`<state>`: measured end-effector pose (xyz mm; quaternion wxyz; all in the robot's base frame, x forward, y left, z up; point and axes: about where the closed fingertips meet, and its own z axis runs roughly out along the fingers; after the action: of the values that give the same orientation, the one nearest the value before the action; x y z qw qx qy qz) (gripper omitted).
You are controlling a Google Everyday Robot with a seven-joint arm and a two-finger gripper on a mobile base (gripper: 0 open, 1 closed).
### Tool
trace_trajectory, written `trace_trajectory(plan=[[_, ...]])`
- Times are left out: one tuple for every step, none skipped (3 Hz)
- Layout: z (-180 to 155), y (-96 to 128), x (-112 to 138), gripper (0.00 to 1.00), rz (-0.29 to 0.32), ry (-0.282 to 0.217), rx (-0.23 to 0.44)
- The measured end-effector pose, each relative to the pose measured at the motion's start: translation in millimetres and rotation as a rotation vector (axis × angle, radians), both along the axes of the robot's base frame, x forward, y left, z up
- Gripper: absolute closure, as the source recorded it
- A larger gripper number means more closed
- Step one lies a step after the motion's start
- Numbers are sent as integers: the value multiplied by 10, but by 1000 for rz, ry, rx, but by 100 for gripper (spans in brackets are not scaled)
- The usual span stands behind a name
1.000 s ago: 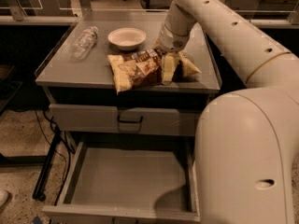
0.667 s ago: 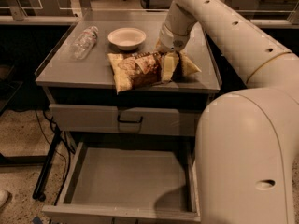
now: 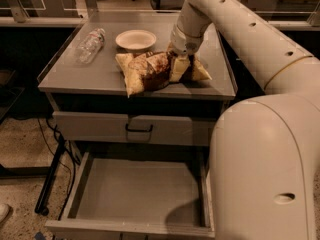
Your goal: Place brown chip bag into middle drawer
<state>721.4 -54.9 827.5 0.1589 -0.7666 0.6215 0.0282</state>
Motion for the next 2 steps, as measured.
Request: trace_trajectory(plan=[[76, 0, -3, 100, 0, 0, 0], [113, 0, -3, 100, 0, 0, 0]])
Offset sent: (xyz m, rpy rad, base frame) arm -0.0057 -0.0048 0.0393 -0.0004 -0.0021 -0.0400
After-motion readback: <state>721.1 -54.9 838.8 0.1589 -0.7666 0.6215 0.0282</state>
